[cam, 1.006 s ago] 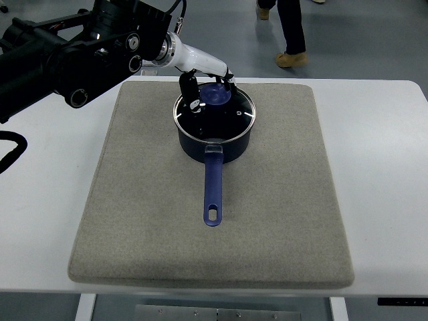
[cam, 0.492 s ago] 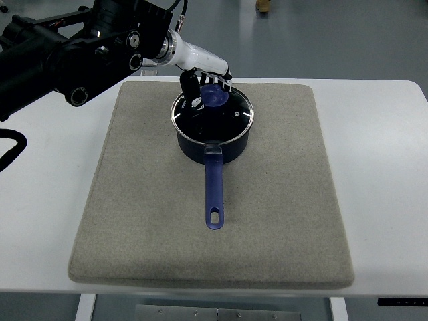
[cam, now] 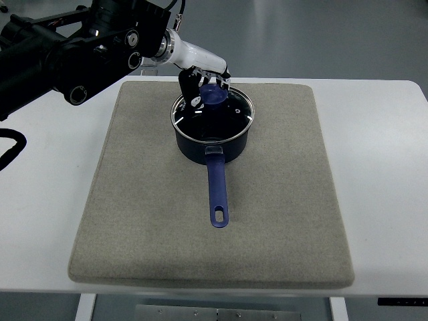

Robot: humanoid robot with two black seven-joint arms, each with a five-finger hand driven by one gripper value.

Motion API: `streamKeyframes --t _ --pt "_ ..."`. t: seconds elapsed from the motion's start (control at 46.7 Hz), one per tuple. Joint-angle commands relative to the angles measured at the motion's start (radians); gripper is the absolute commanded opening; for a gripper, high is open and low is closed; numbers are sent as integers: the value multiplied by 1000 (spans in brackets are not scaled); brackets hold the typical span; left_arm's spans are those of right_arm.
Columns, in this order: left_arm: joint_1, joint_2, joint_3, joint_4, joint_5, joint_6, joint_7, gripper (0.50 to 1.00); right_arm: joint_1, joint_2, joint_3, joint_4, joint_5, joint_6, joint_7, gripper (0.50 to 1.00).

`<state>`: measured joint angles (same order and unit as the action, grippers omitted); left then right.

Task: Open pot lid and place left with left hand
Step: 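Lift the glass lid off the pot with the left hand, then lower the lid onto the pad beside the pot, away from the handle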

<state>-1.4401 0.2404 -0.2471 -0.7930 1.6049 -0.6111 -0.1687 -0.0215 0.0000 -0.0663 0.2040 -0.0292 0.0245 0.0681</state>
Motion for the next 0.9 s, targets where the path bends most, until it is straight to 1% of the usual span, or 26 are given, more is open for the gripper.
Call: streamKeyframes --t 0.0,0.257,0.535,0.621,0.685,0.878 --pt "-8 3 0 0 -2 0 0 500 0 0 0 0 0 0 -1 917" --pt "-66 25 0 0 -16 0 -2 500 0 0 0 0 0 -1 1 917" --pt "-74 167 -1 0 -14 0 -3 500 2 0 0 -2 0 0 -1 917" --pt "-63 214 0 0 -8 0 -17 500 2 0 0 -2 0 0 -1 917" --pt "-54 230 2 3 0 0 -29 500 2 0 0 -2 -1 -1 -1 917" --pt "-7 290 5 6 6 0 -29 500 2 0 -1 -2 -1 -1 -1 917"
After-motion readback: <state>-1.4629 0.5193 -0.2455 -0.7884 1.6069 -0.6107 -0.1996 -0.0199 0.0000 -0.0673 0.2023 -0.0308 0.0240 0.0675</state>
